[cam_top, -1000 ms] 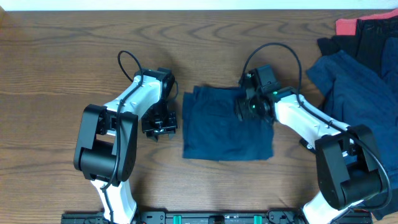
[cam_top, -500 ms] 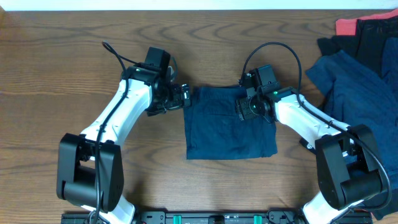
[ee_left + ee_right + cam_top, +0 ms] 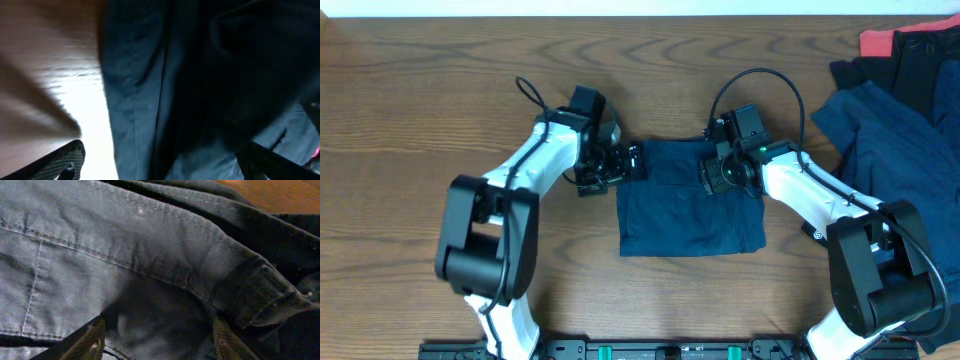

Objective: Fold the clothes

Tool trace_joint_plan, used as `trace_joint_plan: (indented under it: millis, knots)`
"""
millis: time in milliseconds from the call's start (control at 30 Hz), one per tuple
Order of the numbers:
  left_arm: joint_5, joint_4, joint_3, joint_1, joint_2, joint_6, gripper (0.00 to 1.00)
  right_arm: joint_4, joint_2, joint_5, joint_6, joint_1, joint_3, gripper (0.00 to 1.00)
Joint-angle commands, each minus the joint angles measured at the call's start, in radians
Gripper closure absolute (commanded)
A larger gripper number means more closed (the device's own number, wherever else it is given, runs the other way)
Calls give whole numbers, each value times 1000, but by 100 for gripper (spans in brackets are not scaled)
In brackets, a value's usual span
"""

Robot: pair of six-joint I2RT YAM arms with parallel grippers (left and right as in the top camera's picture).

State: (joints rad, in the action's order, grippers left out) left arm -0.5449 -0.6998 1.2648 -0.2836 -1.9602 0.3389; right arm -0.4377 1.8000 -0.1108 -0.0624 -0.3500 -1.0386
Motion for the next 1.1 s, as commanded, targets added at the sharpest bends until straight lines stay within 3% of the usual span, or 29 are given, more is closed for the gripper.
trace_joint_plan:
  millis: [0,100,333,367,433,633,700,833,1067]
  knots:
    - [-105,19,-2,-16,-53,-13,0,-8,14,18,15,-5,5,33]
    - [-156,50,-2,-39,-73,-13,16,-8,14,17,15,-5,5,34]
    - [-155,78,-2,-79,-71,-58,91,-8,13,17,15,-3,5,37]
    - [-152,75,-2,-74,-69,-59,94,-8,10,17,14,-3,5,39]
    - [-134,54,-2,-50,-54,-58,94,-13,-5,18,11,-3,-2,40]
    - [178,-80,-2,116,77,-57,94,-93,-142,17,8,20,-96,36]
    - [212,-84,-2,194,130,-55,94,-106,-195,17,5,41,-126,35]
    - [218,-3,-2,386,217,2,94,-133,-280,17,4,69,-155,35]
    - [219,233,-2,676,219,177,94,-245,-309,17,4,69,-154,35]
